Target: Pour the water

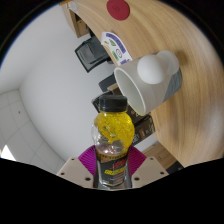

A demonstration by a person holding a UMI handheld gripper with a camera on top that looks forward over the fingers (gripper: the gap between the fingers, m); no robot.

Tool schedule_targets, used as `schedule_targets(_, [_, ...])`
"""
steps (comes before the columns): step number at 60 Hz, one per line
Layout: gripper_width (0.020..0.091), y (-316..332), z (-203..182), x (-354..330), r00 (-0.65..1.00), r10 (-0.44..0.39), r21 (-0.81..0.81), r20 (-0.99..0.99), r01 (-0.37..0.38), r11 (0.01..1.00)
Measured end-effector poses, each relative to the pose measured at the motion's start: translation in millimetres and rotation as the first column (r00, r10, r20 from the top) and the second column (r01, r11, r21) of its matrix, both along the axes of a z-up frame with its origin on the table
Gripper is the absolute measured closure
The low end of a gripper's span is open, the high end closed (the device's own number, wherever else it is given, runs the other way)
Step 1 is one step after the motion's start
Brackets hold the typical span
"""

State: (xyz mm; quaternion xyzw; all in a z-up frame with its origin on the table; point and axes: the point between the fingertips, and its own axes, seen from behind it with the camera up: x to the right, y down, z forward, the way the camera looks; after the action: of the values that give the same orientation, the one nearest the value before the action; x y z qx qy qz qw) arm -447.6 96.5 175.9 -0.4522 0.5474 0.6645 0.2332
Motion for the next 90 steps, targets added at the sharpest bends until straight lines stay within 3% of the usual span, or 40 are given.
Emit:
schedule_targets(8, [0.0731,-5.6,11.1,-0.9,0.985,0.053,0.033,0.162,-0.059,0.998])
schedule_targets(15, [0.0730,-4.5,40.6,10.1,0.901,0.060,0.105,0.430,-0.116,0.988])
schedule_targets(27, [0.0727,-5.8,104.8,96.9,0.525,-0.116,0.240,0.843,-0.175,0.955])
schedule_targets(36, [0.0727,-1.7,110.2,175.2,0.100,-0.224,0.242,0.970,-0.237,0.941])
schedule_targets(45, [0.0729,2.9,64.5,248.1,-0.292,-0.209,0.132,0.933,-0.262,0.956])
schedule_targets(51, [0.0729,7.4,26.4,277.5,-0.434,-0.156,0.046,0.887,-0.254,0.966])
schedule_targets(54, [0.0728,3.7,-6.9,293.8,-0.462,-0.153,0.029,0.873,-0.263,0.964])
schedule_targets(71, [0.0729,5.7,-80.8,295.3,-0.457,-0.117,-0.047,0.882,-0.330,0.943])
schedule_targets(81, [0.0719,3.0,-82.3,295.8,-0.469,-0.158,-0.017,0.869,-0.347,0.938])
schedule_targets(88, [0.0572,2.2,-82.5,295.3,-0.472,-0.144,-0.035,0.870,-0.350,0.936])
schedule_targets(90, [0.0483,1.1,-84.4,297.0,-0.484,-0.127,-0.054,0.866,-0.343,0.938])
